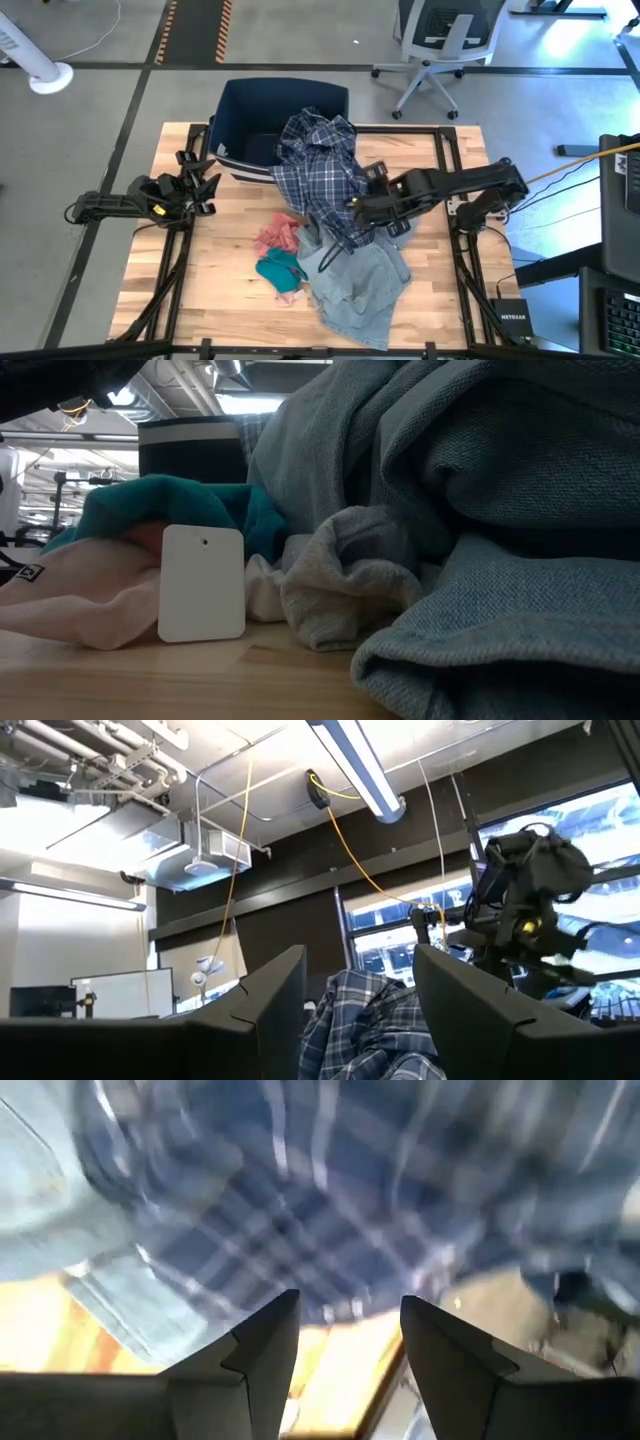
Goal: Sort clothes
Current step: Put the blue checkered polo into the blue laundry organizer
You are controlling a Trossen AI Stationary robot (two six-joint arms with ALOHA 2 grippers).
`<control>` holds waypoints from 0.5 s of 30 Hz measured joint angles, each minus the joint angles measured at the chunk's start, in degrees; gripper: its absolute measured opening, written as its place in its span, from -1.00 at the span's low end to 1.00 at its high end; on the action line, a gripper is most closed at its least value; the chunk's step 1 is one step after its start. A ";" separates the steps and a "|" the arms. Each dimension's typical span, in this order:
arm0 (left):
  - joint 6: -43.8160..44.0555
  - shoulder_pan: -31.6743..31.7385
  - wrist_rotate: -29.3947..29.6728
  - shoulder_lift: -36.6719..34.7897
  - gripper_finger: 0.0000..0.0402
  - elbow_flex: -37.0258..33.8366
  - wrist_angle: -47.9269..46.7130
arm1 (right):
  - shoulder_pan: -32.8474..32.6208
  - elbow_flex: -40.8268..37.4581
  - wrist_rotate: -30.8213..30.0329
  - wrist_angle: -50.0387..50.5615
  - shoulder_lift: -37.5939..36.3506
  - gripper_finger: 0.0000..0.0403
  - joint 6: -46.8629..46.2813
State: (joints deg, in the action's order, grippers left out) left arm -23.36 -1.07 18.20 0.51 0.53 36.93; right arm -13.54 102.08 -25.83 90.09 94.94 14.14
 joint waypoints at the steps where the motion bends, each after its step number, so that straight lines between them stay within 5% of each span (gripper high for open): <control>1: -0.02 0.01 0.02 0.00 -0.10 0.01 0.00 | 0.43 -1.64 -1.08 -0.05 -1.27 -0.04 -0.79; 7: -0.84 -0.01 0.00 0.00 -0.10 0.01 0.02 | 3.53 -12.41 -8.68 -1.79 -9.20 -0.04 -5.17; 15: -0.64 0.01 0.00 0.00 -0.10 0.00 0.16 | 3.92 -25.57 -7.85 -12.10 -13.47 -0.04 -3.40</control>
State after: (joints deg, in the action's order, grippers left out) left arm -23.99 -1.06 18.20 0.52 0.53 37.08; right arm -9.62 76.51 -33.68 77.99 81.47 10.74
